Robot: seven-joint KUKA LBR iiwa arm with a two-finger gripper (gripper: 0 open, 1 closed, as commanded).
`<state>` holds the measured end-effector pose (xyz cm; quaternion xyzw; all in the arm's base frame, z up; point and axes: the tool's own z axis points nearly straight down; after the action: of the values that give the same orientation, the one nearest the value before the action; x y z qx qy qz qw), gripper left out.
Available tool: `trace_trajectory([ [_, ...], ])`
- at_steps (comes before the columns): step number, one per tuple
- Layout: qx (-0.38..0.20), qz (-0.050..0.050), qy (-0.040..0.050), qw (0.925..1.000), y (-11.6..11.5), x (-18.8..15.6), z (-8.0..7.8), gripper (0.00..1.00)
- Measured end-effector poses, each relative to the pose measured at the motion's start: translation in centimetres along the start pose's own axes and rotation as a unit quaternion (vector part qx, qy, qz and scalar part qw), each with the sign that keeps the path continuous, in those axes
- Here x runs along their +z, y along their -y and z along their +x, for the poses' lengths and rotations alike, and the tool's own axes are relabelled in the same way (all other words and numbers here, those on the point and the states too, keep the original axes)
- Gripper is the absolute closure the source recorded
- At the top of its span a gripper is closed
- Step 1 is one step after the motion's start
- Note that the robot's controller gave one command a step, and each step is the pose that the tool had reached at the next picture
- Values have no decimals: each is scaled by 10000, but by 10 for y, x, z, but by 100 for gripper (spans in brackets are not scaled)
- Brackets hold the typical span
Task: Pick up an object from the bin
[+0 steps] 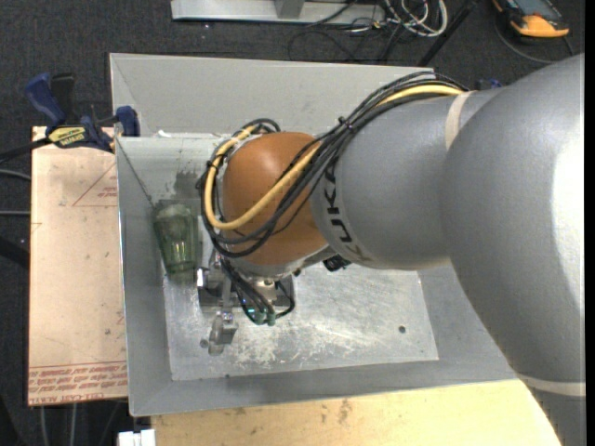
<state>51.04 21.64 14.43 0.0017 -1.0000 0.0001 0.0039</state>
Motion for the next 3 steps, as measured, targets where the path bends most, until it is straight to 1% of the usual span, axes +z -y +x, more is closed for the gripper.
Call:
trace_trajectory([
  [1,16,-7,35,10000,1,-4,-2,0],
  [2,-326,-17,61,9994,4,13,-35,0],
  [3,896,-36,51,9960,5,56,-92,100],
])
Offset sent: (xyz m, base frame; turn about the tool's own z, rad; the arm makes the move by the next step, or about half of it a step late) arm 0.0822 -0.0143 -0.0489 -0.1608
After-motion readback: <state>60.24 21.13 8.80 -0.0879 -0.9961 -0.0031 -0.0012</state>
